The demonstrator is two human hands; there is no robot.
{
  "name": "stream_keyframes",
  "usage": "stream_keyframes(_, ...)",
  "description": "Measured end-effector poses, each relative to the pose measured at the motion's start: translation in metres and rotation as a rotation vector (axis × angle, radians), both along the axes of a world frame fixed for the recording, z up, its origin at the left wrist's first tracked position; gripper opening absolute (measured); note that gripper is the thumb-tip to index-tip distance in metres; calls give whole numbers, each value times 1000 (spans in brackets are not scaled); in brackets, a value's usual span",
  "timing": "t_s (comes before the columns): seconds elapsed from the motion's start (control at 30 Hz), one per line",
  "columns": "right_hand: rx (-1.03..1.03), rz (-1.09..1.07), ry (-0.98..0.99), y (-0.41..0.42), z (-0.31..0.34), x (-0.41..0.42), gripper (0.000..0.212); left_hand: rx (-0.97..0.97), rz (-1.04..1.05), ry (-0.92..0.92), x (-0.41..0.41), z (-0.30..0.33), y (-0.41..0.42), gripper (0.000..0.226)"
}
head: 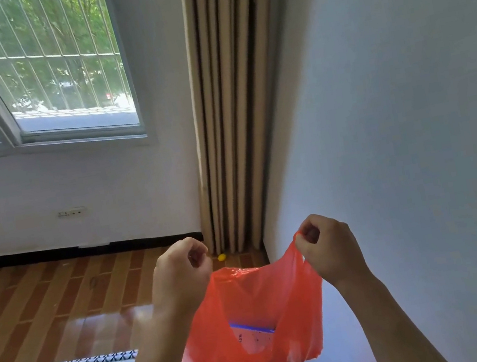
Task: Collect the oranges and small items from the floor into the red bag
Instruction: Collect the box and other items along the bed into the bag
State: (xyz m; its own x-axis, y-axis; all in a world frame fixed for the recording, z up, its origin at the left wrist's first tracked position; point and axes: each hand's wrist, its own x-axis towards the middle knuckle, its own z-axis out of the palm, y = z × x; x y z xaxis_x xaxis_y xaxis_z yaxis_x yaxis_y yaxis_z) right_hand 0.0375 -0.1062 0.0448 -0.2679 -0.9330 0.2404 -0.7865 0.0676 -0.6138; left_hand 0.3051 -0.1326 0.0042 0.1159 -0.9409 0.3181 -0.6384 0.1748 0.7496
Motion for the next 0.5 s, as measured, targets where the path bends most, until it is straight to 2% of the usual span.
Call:
stream_keyframes(0.23, 35, -11, 28, -86, -9, 23, 15, 32, 4, 28, 26, -11, -88, 19)
stream_keyframes(0.5, 60, 50, 18, -172, -13, 54, 18, 41, 89, 53, 60, -20, -151, 19)
